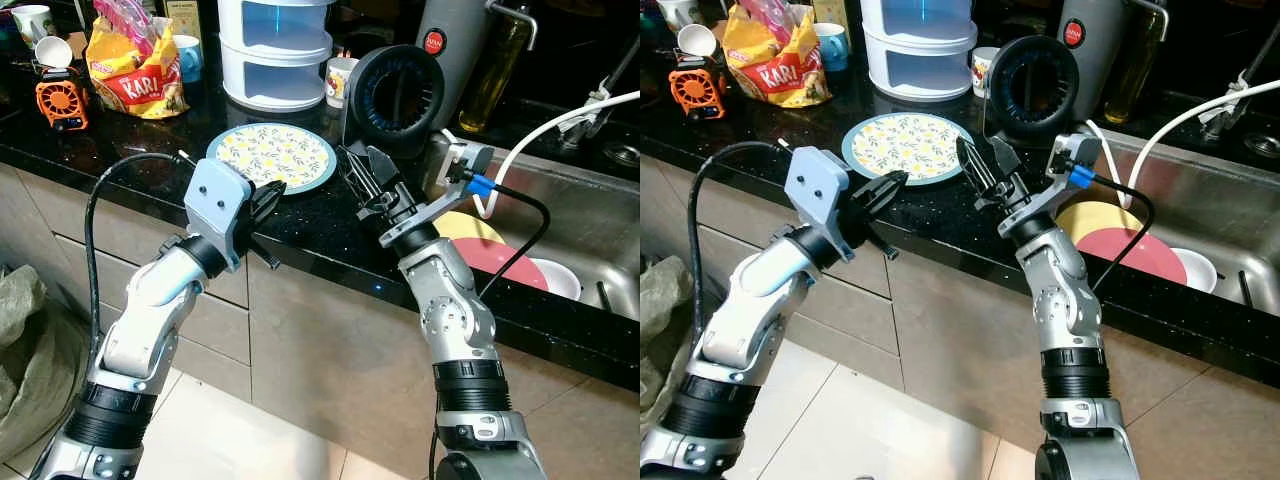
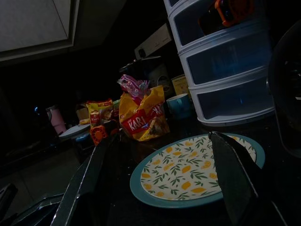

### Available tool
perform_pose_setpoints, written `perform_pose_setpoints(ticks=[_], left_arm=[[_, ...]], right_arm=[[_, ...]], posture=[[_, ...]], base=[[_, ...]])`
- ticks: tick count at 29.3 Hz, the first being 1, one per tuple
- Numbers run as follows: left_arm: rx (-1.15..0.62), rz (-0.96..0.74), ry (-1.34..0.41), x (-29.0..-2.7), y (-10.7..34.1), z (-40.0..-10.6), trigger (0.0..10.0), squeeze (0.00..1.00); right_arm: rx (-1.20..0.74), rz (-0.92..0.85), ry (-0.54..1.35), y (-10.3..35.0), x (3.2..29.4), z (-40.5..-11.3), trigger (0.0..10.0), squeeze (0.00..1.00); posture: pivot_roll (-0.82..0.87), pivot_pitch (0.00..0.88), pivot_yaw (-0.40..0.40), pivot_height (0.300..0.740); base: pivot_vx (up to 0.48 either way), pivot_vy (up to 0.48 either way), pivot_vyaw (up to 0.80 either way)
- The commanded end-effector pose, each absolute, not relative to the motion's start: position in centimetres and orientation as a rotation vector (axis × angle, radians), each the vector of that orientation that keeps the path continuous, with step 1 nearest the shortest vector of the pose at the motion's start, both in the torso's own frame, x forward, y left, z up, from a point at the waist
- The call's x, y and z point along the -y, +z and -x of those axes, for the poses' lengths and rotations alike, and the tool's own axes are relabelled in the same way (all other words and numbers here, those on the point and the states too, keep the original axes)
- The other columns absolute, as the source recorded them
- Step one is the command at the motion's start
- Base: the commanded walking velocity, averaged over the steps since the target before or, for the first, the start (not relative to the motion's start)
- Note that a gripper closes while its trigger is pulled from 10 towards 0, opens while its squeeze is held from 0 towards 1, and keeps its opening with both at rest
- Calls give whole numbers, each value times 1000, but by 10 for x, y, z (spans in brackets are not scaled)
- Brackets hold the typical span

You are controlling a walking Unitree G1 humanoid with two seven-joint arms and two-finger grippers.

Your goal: Kitchen organization

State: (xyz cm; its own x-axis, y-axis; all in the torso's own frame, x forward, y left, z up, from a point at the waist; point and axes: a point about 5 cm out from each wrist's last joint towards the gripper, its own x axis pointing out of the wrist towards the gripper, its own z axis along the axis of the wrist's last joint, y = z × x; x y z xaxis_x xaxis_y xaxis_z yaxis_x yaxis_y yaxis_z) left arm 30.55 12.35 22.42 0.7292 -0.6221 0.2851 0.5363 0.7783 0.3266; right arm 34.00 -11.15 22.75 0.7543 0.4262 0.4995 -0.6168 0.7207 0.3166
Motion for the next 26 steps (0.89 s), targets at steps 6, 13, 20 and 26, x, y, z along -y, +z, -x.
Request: perform_pose_setpoints(ticks=[6,13,20,26], left_arm=[[375,-211,-649,-119,221,-307,10000,0],[375,-217,-644,-120,221,-307,10000,0],[377,-223,-642,-120,221,-307,10000,0],[380,-223,-640,-120,222,-306,10000,0]], right_arm=[[409,-484,601,228,111,-339,10000,0],[408,-485,602,227,111,-338,10000,0],[406,-486,603,227,111,-339,10000,0],[403,-487,607,227,110,-339,10000,0]], posture=[[132,0,-27,740],[133,0,-27,740],[136,0,-30,740],[137,0,-33,740]], base=[[0,56,0],[0,335,0],[0,337,0],[0,337,0]])
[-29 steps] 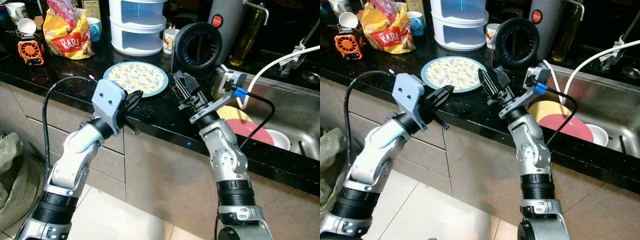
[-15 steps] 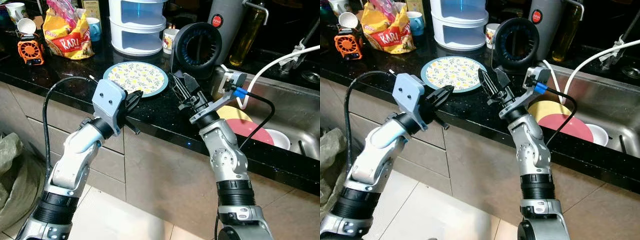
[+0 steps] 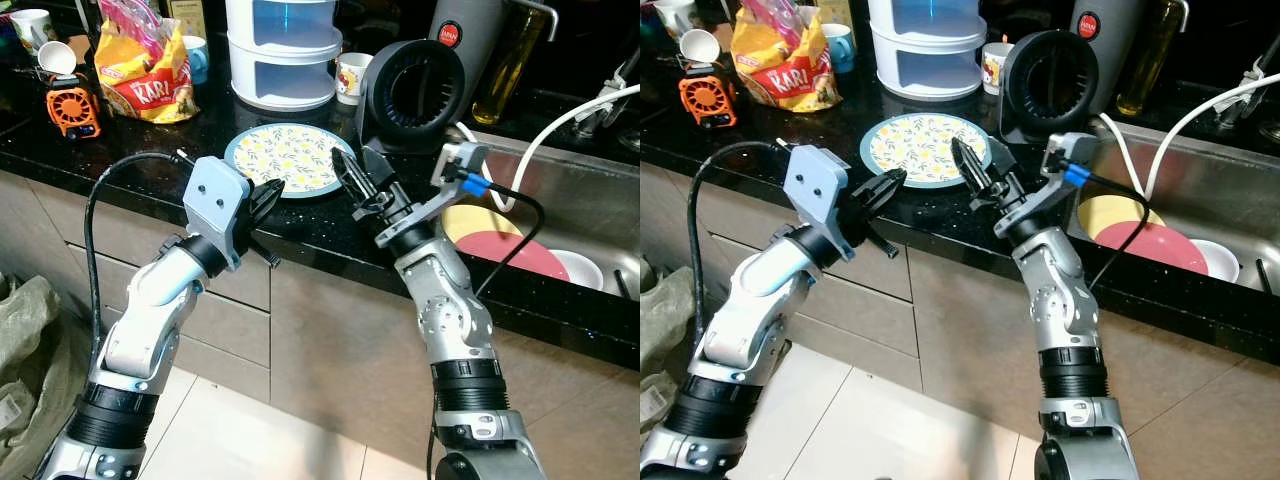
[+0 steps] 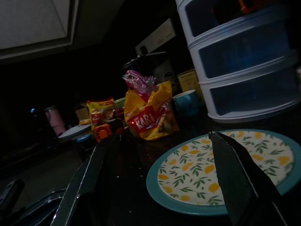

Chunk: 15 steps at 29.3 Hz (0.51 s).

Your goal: Kitchen organization

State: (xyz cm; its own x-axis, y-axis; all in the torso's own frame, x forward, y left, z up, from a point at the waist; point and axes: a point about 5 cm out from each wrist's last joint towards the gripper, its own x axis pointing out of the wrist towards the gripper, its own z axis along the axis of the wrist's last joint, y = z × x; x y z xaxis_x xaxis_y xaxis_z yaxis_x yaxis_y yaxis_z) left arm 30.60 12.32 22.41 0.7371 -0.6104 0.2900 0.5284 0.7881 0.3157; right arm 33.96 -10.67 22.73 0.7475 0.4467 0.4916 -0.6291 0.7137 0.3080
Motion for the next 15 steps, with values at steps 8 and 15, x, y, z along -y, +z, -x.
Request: perform_pose_setpoints(ticks=[8,15], left_arm=[[383,-223,-643,-119,222,-306,10000,0],[383,-224,-644,-119,221,-306,10000,0]], right_arm=[[401,-484,607,227,111,-339,10000,0],[395,-478,613,227,110,-338,10000,0]], posture=[[134,0,-35,740],[133,0,-41,740]], base=[[0,349,0],[0,378,0]])
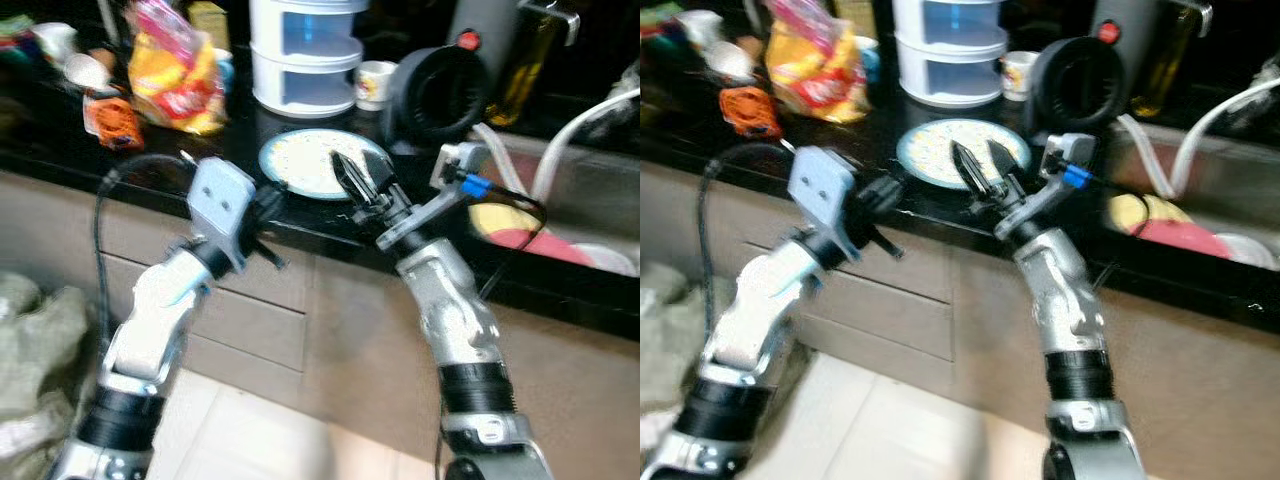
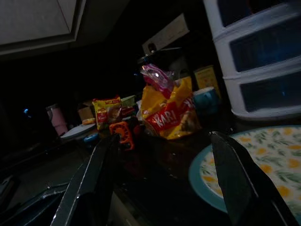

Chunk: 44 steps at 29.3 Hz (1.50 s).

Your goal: Kitchen organization

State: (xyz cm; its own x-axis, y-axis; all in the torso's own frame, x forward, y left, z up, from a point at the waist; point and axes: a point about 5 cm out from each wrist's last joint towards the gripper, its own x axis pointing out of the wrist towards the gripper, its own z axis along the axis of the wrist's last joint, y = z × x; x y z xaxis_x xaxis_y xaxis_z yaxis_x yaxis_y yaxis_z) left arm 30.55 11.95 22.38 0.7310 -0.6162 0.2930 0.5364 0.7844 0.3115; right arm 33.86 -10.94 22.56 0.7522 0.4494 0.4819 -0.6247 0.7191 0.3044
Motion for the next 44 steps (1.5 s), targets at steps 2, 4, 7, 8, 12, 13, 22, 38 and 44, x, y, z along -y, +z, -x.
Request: perform_pose_setpoints(ticks=[2,4,7,8,12,13,22,38,44], left_arm=[[383,-223,-645,-118,221,-305,10000,0],[382,-222,-645,-118,221,-305,10000,0],[381,-222,-644,-118,220,-305,10000,0],[380,-223,-639,-118,220,-305,10000,0],[382,-221,-621,-121,219,-305,10000,0],[383,-216,-618,-121,219,-305,10000,0],[386,-210,-619,-124,220,-303,10000,0],[378,-175,-579,-128,222,-305,10000,0],[376,-179,-558,-129,223,-308,10000,0]], right_arm=[[392,-476,615,227,109,-338,10000,0],[390,-474,616,226,109,-338,10000,0],[386,-469,618,226,109,-338,10000,0],[384,-467,620,225,109,-338,10000,0],[375,-466,624,224,107,-338,10000,0],[373,-465,625,224,107,-338,10000,0],[372,-466,625,224,106,-337,10000,0],[363,-473,617,221,107,-335,10000,0],[360,-469,612,220,108,-334,10000,0]], posture=[[133,0,-45,740],[133,0,-46,740],[133,0,-49,740],[134,0,-52,740],[138,0,-55,740],[138,0,-55,740],[134,0,-49,740],[130,0,-45,740],[127,0,-43,740]], base=[[0,386,0],[0,386,0],[0,386,0],[0,240,0],[0,0,0],[0,0,0],[0,-157,0],[0,-467,0],[0,0,0]])
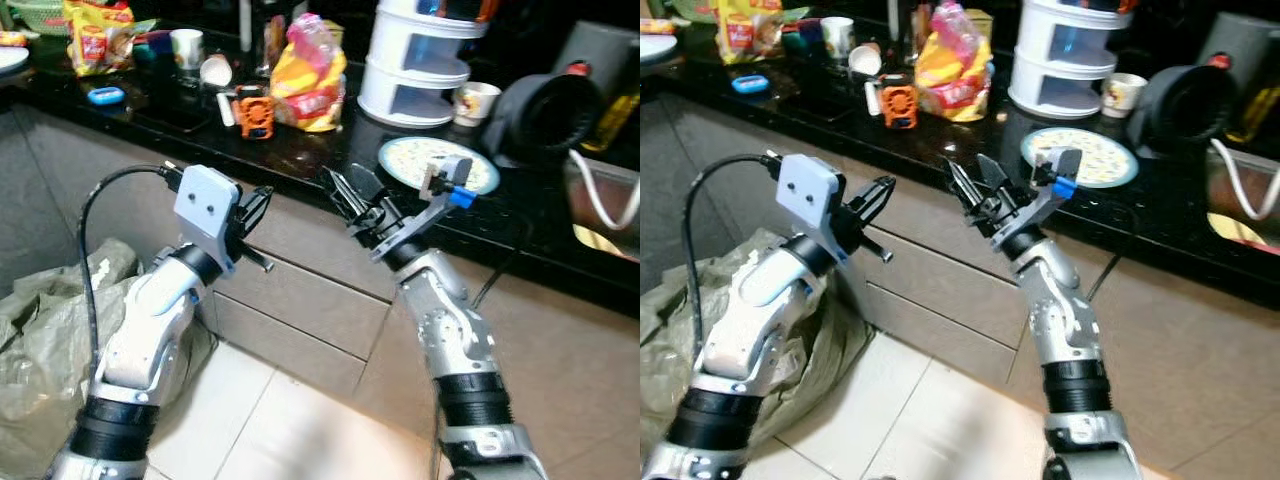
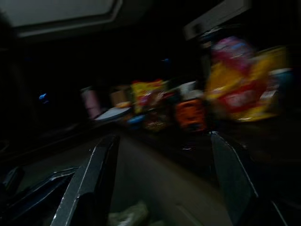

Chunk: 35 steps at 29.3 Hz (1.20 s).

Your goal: Kitchen organization

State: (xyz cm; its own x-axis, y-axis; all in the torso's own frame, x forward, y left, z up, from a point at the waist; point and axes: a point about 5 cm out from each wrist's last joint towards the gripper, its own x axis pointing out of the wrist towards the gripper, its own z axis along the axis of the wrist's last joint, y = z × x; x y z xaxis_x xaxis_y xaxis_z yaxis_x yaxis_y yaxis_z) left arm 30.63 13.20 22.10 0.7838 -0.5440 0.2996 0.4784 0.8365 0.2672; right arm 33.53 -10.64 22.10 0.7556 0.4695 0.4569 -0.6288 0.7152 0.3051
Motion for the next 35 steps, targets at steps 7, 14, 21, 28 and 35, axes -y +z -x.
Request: perform_pose_setpoints(ticks=[7,14,21,28,35], left_arm=[[384,-180,-567,-127,224,-307,10000,0],[387,-192,-558,-127,223,-306,10000,0],[406,-196,-528,-132,226,-304,10000,0],[415,-212,-502,-138,228,-302,10000,0],[415,-219,-503,-138,228,-302,10000,0]], right_arm=[[358,-453,611,220,108,-335,10000,0],[344,-428,618,218,104,-336,10000,0],[336,-409,648,218,99,-336,10000,0],[319,-384,672,215,94,-337,10000,0],[320,-380,678,215,92,-337,10000,0]], posture=[[128,0,-46,740],[142,0,-56,740],[157,0,-72,740],[172,0,-82,740],[172,0,-82,740]], base=[[0,0,0],[0,0,0],[78,0,0],[337,0,0],[396,0,0]])
